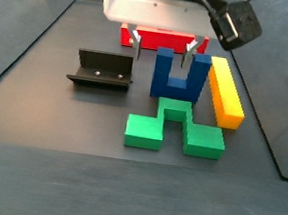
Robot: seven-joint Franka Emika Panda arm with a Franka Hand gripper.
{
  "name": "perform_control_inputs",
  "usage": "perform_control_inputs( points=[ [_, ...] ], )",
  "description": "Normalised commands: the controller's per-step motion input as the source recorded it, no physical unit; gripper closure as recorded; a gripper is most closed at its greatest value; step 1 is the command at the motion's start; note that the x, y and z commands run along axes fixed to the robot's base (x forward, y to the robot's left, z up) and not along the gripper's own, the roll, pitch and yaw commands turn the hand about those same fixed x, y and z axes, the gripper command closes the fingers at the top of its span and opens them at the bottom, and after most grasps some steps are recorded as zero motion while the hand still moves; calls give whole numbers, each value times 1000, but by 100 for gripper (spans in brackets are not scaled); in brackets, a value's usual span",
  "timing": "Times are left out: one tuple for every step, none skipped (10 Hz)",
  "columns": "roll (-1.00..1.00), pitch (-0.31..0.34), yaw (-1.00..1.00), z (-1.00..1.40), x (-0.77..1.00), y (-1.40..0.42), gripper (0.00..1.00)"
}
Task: Pick up the blue object. Move up. Move to above the board. Insert the blue object.
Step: Pick up the blue object.
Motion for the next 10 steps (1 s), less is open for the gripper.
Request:
perform_control_inputs(
  points=[
    [46, -9, 6, -223, -200, -91, 0],
    [109, 0, 0, -123, -240, -197, 0],
    [13, 0, 0, -63, -66, -46, 0],
    [14, 4, 0, 0, 6, -6, 0],
    [154, 139, 0, 0, 243, -77, 0],
    [176, 173, 0, 0, 269, -77, 0],
    [70, 107, 0, 0, 154, 0, 0],
    [-17, 0, 0, 0, 0, 11, 0],
    [17, 0, 0, -11, 0, -29, 0],
    [167, 0, 0, 0, -20, -240, 0]
  ],
)
